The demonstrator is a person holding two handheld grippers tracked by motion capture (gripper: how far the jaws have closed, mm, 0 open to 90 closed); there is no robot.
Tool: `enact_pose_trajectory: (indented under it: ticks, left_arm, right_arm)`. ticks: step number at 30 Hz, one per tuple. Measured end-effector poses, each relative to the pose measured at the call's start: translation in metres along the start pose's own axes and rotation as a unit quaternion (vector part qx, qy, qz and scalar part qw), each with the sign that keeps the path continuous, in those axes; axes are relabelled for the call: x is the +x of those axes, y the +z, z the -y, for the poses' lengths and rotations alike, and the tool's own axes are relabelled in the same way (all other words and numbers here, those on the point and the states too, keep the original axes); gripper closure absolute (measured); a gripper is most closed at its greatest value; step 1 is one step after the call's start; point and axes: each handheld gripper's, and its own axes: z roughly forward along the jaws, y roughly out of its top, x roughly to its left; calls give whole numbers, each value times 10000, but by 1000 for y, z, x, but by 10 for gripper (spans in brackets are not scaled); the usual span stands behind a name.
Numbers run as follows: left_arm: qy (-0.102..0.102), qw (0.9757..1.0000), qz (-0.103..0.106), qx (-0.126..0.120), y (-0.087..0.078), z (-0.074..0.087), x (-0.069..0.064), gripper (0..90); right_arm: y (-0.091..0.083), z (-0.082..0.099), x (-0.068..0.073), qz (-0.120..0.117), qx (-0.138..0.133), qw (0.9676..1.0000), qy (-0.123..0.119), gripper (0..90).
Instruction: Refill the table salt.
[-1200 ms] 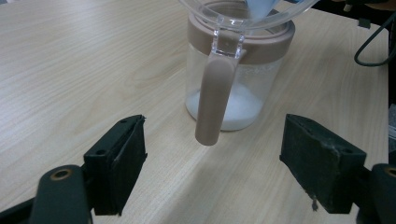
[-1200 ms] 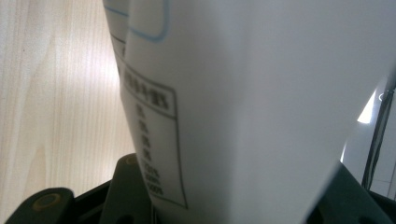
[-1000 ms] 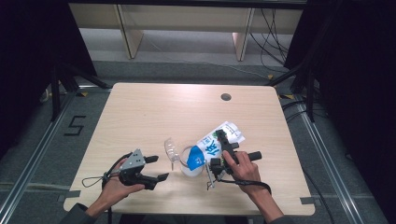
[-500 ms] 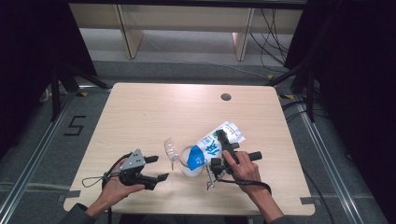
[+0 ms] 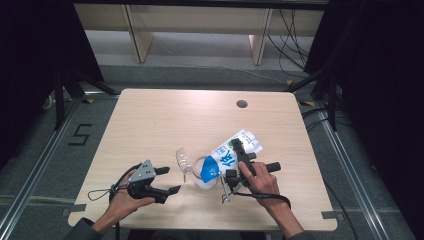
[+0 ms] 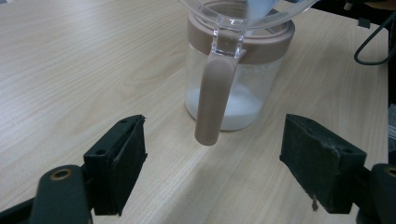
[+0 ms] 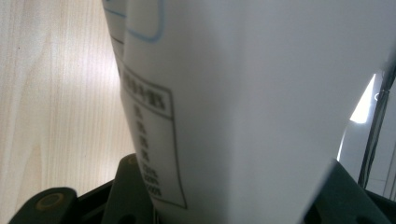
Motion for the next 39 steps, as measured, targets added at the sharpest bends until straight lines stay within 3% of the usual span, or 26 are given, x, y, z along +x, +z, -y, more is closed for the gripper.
enact_pose_trajectory:
  ticks: [9, 12, 34, 39]
  left_arm:
    - [-2, 10000, -2, -2, 0, 0, 0, 216]
    - [3, 10000, -2, -8, 0, 0, 0, 216]
    - [-4, 10000, -3, -12, 0, 0, 0, 216]
    - [-2, 10000, -2, -12, 0, 0, 0, 216]
  right_arm:
    - [-1, 1, 2, 23, 53, 9999, 112, 567]
    - [1, 1, 3, 108, -48, 9998, 146, 567]
    - [0, 1, 3, 112, -50, 9998, 138, 572]
    - [-1, 1, 2, 15, 38, 9999, 123, 572]
